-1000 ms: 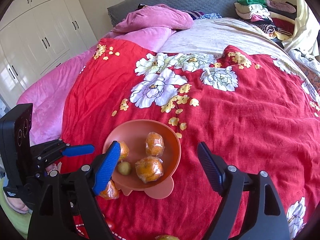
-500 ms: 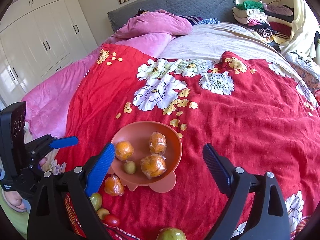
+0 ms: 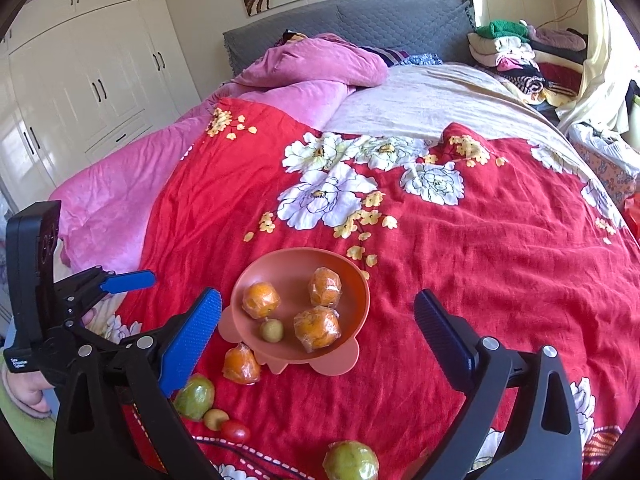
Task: Organize fruits
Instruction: 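Lift both open grippers away from the bowl toward the remaining fruits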
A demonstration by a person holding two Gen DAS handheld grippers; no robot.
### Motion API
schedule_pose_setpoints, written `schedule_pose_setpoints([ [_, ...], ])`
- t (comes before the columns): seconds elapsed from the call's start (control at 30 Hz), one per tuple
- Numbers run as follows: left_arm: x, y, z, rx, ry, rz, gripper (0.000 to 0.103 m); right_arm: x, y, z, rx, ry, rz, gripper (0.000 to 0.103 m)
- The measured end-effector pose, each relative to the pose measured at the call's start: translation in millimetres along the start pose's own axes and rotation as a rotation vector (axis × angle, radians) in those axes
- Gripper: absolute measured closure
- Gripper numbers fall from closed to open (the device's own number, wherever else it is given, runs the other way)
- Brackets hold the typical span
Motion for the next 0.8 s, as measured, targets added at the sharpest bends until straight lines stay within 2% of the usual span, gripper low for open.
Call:
schedule_pose_setpoints([
  [0.8,22,-10,16,-0.018,-0.016,-0.002,0.01,35,13,24,0.012,-0.031,0.006,0.005],
])
Point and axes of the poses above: each gripper's, at about its wrist camera, not at the fingertips, and x roughly against the way its jaws point, y to its left, z to its underside, the point moved 5 cm from there along -x, roughly the way its jaws point, and after that the axes turned 13 degrees about z, right-handed, at the moved point
